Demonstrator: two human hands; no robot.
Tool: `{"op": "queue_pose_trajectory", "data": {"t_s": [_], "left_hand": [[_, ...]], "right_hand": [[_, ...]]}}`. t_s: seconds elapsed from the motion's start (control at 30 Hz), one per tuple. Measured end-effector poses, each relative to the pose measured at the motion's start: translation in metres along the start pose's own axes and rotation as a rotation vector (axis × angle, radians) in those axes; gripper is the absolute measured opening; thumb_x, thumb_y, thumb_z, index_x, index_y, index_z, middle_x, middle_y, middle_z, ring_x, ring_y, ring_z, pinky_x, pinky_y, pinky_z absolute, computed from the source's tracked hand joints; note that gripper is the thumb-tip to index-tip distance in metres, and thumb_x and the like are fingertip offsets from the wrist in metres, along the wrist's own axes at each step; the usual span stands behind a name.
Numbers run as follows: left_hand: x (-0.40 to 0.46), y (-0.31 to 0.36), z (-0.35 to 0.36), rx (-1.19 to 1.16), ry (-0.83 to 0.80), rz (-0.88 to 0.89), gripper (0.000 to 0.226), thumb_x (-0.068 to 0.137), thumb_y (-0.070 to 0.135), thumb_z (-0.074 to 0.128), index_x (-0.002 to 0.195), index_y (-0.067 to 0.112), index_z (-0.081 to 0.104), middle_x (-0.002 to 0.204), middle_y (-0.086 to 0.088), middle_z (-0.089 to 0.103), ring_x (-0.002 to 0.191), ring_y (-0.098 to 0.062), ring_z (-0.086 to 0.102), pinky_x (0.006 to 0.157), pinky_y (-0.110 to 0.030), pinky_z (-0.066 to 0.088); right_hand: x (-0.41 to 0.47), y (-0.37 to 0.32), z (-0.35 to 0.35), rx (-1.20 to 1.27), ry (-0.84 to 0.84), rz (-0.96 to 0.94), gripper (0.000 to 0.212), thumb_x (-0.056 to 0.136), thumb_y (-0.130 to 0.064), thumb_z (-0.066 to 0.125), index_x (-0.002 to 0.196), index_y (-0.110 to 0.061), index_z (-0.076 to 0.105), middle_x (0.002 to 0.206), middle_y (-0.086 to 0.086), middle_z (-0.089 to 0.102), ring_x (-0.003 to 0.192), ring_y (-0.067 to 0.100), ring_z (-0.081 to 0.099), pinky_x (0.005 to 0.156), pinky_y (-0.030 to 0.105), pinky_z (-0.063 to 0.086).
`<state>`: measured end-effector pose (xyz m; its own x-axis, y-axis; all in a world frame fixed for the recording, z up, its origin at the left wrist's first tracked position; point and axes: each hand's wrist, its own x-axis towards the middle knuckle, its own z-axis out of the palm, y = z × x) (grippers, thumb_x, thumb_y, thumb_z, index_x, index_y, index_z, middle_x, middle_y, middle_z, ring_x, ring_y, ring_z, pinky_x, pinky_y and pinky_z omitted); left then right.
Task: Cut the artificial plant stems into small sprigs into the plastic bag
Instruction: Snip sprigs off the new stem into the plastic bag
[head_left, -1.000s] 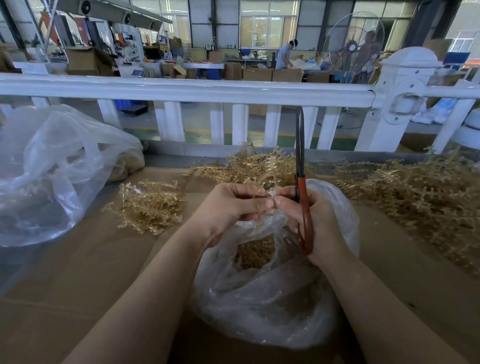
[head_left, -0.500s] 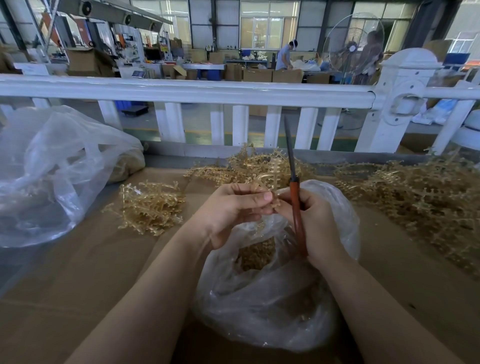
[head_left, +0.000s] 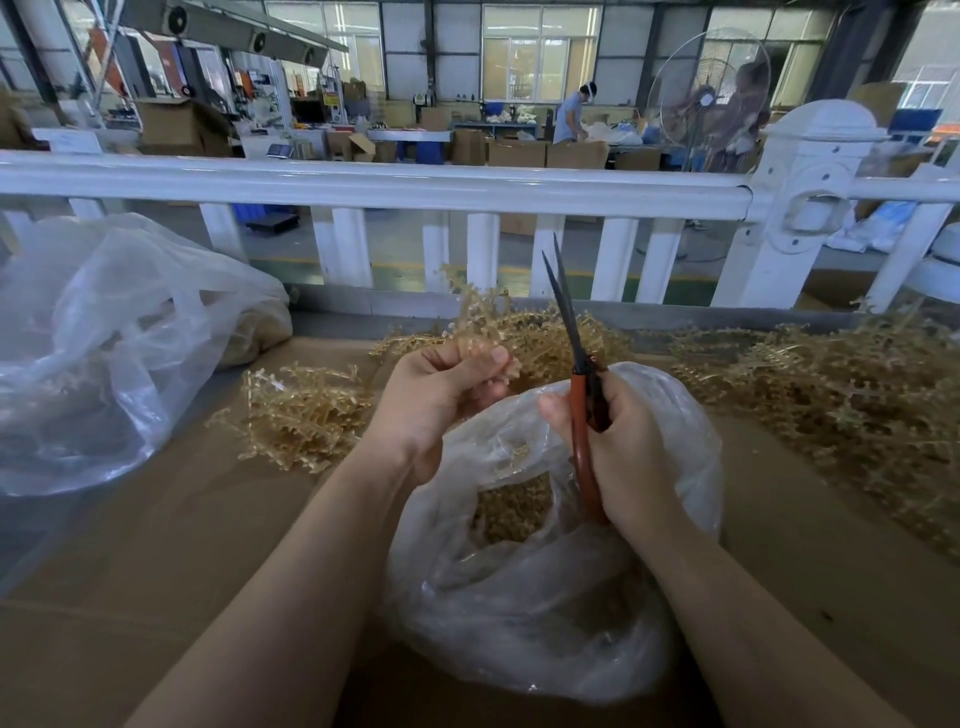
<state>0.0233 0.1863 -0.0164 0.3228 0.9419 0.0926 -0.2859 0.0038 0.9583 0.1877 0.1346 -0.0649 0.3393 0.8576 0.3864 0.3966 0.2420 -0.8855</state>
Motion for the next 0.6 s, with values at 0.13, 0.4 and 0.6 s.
{"op": "queue_pose_trajectory", "data": {"t_s": [0.13, 0.4, 0.6], "left_hand": [[0.000, 0.000, -0.002, 0.038, -0.009, 0.045, 0.011, 0.086, 0.012, 0.070, 0.075, 0.013, 0.070, 0.068, 0.001, 0.066, 0.062, -0.008, 0.056, 0.067, -0.019, 0.049], [-0.001, 0.001, -0.005, 0.091, -0.059, 0.096, 0.032, 0.090, 0.009, 0.065, 0.062, 0.022, 0.075, 0.064, 0.007, 0.063, 0.062, -0.006, 0.052, 0.070, -0.022, 0.044], [0.001, -0.001, -0.008, 0.127, -0.025, 0.119, 0.027, 0.092, -0.004, 0.057, 0.070, 0.010, 0.066, 0.063, 0.000, 0.057, 0.061, -0.010, 0.049, 0.068, -0.025, 0.042]], "right_hand": [[0.001, 0.005, 0.000, -0.186, -0.003, -0.029, 0.056, 0.064, -0.084, 0.056, 0.090, -0.034, 0.057, 0.082, -0.022, 0.065, 0.079, -0.002, 0.062, 0.068, 0.023, 0.046], [0.001, 0.011, 0.002, -0.465, -0.007, -0.137, 0.061, 0.065, -0.090, 0.049, 0.087, -0.033, 0.049, 0.085, -0.020, 0.059, 0.080, -0.002, 0.057, 0.065, 0.023, 0.048], [0.000, 0.012, 0.004, -0.530, 0.012, -0.214, 0.066, 0.068, -0.090, 0.047, 0.094, -0.030, 0.055, 0.089, -0.017, 0.062, 0.079, 0.003, 0.060, 0.066, 0.023, 0.052]]}}
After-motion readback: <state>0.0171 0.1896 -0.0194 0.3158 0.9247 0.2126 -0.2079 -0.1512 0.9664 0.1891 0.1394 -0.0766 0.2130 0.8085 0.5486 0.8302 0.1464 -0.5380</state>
